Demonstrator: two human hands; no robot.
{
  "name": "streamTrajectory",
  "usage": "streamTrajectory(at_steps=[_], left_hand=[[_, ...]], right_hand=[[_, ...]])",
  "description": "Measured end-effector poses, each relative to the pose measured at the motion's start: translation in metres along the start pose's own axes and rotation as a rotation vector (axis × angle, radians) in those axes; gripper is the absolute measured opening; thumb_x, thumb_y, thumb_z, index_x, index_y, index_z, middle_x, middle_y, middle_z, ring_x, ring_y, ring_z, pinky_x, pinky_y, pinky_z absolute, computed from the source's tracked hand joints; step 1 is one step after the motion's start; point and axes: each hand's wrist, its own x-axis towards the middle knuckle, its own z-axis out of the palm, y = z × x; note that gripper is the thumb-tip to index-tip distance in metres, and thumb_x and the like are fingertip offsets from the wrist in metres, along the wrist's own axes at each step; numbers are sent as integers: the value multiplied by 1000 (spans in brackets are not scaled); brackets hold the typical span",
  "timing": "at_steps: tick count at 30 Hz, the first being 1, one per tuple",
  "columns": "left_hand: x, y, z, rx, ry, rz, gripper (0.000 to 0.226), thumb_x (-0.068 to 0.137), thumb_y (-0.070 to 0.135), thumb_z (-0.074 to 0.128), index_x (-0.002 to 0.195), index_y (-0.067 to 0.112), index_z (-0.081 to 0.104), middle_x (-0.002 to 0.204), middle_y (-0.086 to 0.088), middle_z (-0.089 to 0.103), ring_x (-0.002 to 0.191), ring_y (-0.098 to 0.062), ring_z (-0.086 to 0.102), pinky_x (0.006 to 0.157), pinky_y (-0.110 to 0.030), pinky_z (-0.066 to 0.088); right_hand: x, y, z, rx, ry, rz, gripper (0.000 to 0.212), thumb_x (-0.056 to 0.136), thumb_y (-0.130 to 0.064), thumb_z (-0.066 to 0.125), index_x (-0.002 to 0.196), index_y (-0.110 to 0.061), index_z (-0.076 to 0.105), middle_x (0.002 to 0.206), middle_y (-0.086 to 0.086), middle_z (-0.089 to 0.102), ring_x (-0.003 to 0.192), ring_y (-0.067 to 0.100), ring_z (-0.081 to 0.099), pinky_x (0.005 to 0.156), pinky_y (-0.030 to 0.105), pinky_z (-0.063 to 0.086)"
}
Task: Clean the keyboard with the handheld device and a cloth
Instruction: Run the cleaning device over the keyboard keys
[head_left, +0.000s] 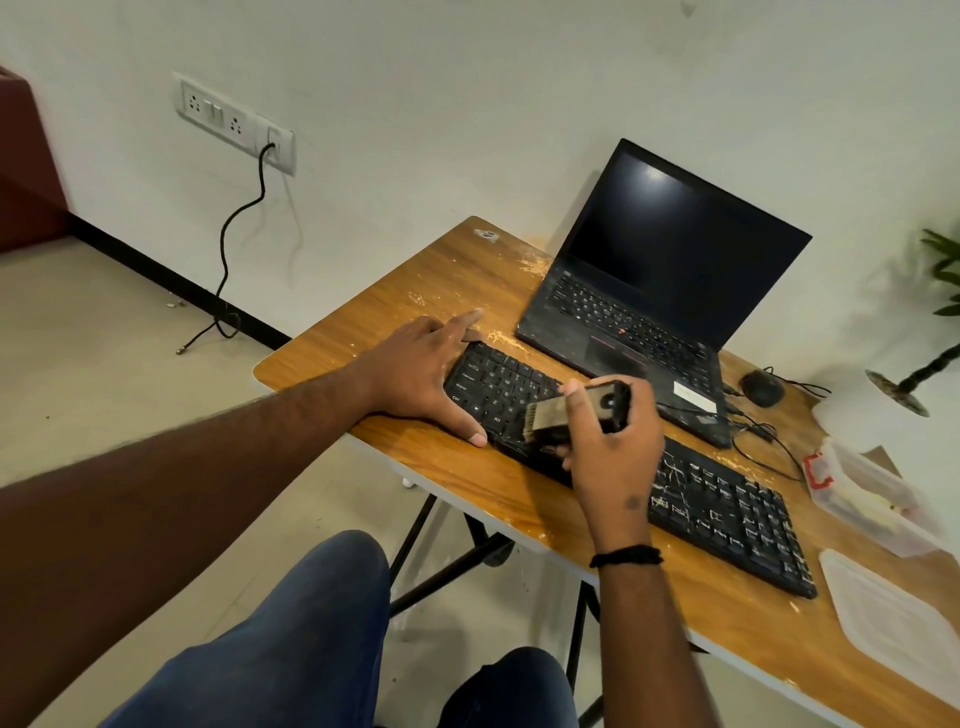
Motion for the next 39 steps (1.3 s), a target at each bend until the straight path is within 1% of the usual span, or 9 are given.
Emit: streamTrajectory(at_steps=[4, 8, 12, 16, 21, 25, 30, 35, 39], left_hand=[[0, 0, 0, 5, 0, -4, 151, 45, 83, 80, 161, 31, -2, 160, -6, 32, 146, -26, 28, 117, -42, 29], [0, -3, 1, -8, 4, -5, 151, 45, 85, 79, 160, 32, -2, 160, -6, 32, 146, -26, 28, 117, -45, 30], [1, -2, 1, -5, 2, -1, 152, 43, 87, 78, 160, 32, -3, 160, -4, 33, 145, -26, 28, 118, -45, 30], [-1, 1, -1, -3, 8, 16, 149, 48, 79, 82, 161, 29, -2, 161, -4, 32, 146, -25, 27, 119, -44, 27], [-2, 3, -1, 0, -4, -7, 150, 46, 80, 81, 161, 31, -2, 161, -7, 30, 147, -27, 26, 118, -43, 28], [0, 1, 1, 3, -1, -2, 151, 44, 83, 79, 161, 30, -2, 160, -8, 32, 146, -26, 27, 118, -42, 26], [0, 2, 0, -1, -4, 1, 151, 45, 82, 79, 161, 29, -2, 161, -8, 31, 147, -27, 26, 118, -42, 26], [0, -1, 1, -3, 0, -5, 152, 44, 84, 80, 161, 31, -2, 159, -9, 33, 145, -27, 29, 118, -43, 28], [1, 0, 0, -6, -11, 7, 151, 45, 85, 79, 160, 31, -2, 161, -6, 32, 146, -27, 29, 118, -44, 28]], right_hand=[[-3, 2, -5, -51, -211, -2, 15, 91, -32, 67, 97, -23, 55, 93, 3, 66, 74, 23, 67, 49, 20, 49], [-2, 2, -16, -35, -52, 15, 14, 93, -27, 65, 97, -20, 54, 91, 1, 63, 78, 21, 68, 44, 15, 47], [-5, 3, -18, -79, -173, -2, 14, 91, -32, 66, 96, -26, 55, 92, 0, 64, 79, 23, 67, 49, 21, 50], [-1, 2, -24, -70, 12, 4, 14, 93, -26, 66, 93, -22, 53, 89, -3, 61, 81, 18, 67, 46, 14, 48], [-12, 4, -12, -78, -132, -8, 15, 90, -35, 66, 92, -26, 54, 88, 0, 64, 75, 22, 68, 48, 25, 52], [-5, 7, -24, -28, 113, 64, 14, 93, -28, 66, 91, -22, 53, 89, -2, 63, 79, 17, 68, 44, 21, 52], [-13, 6, -18, -52, -41, 48, 15, 92, -29, 65, 92, -20, 54, 88, 0, 62, 79, 21, 67, 45, 20, 50], [-3, 9, -32, -14, 167, 132, 13, 93, -27, 65, 94, -22, 53, 94, -2, 62, 87, 21, 69, 45, 19, 52], [-18, 8, -15, -9, 19, 129, 13, 95, -26, 63, 94, -18, 53, 93, -2, 61, 86, 17, 68, 46, 18, 51]])
